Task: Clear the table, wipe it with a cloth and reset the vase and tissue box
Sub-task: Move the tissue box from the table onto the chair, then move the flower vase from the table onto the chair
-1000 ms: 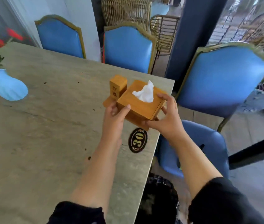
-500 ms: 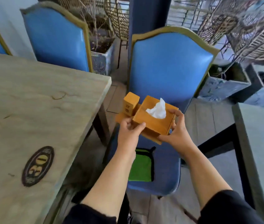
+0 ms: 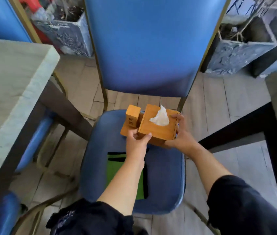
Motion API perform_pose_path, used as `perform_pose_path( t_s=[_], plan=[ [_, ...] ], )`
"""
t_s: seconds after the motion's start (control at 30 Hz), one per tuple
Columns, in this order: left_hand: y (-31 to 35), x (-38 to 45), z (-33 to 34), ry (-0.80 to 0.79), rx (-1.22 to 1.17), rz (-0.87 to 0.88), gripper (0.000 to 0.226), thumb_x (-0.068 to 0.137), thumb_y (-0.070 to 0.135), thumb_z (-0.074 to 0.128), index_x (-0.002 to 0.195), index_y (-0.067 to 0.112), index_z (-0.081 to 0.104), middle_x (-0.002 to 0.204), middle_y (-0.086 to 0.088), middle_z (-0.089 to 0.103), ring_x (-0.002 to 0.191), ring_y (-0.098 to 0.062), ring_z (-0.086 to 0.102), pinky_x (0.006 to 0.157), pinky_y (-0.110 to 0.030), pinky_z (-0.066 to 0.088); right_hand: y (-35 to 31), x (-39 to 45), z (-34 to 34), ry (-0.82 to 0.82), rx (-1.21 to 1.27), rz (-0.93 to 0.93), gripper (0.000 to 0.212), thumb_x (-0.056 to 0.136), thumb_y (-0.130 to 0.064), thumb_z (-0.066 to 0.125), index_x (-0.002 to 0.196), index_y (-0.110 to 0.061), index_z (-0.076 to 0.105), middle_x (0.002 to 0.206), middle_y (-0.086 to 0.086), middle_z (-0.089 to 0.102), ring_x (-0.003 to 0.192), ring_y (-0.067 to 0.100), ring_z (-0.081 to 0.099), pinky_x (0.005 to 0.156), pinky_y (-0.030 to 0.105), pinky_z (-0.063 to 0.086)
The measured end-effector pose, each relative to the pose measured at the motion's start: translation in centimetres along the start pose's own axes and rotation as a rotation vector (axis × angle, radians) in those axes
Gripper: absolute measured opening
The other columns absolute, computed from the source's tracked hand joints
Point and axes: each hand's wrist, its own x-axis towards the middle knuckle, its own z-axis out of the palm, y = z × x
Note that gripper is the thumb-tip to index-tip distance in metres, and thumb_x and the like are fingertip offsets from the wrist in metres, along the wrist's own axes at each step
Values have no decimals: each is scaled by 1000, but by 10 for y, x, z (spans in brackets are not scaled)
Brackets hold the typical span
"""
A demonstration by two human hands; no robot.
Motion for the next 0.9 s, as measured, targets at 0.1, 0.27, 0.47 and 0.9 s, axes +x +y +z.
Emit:
perform_pose_path(
  t_s=[0.1,0.27,0.47,0.9],
  plan=[
    [-18,7,5,32,24,-27,27,81,19,72,94,30,51,98,7,58,97,-13,57,79,-25,46,14,4,-2,-47,-20,20,96,65,-2,76,127,-46,18,135,-3,26,117,27,43,75,42,60],
    [-27,10,5,-39,184,-42,31,87,18,64,114,25,51,115,5,57,107,-14,53,90,-29,43,20,3,1,-17,-160,107,99,75,-2,70,132,-52,7,149,-7,11,123,25,40,81,29,50],
    [-7,-12,-22,-125,167,-93,38,94,19,54,131,29,48,127,6,54,116,-13,52,94,-29,44,-13,-28,29,224,-215,50,93,79,-8,71,148,-33,14,159,-9,-7,145,15,13,99,26,30],
    [134,-137,-216,-6,-68,225,21,96,8,47,94,22,62,90,2,67,75,-8,63,69,-25,45,-204,-143,200,230,117,-251,27,89,-4,54,99,-27,66,100,-12,69,95,-2,61,84,14,45]
  ],
)
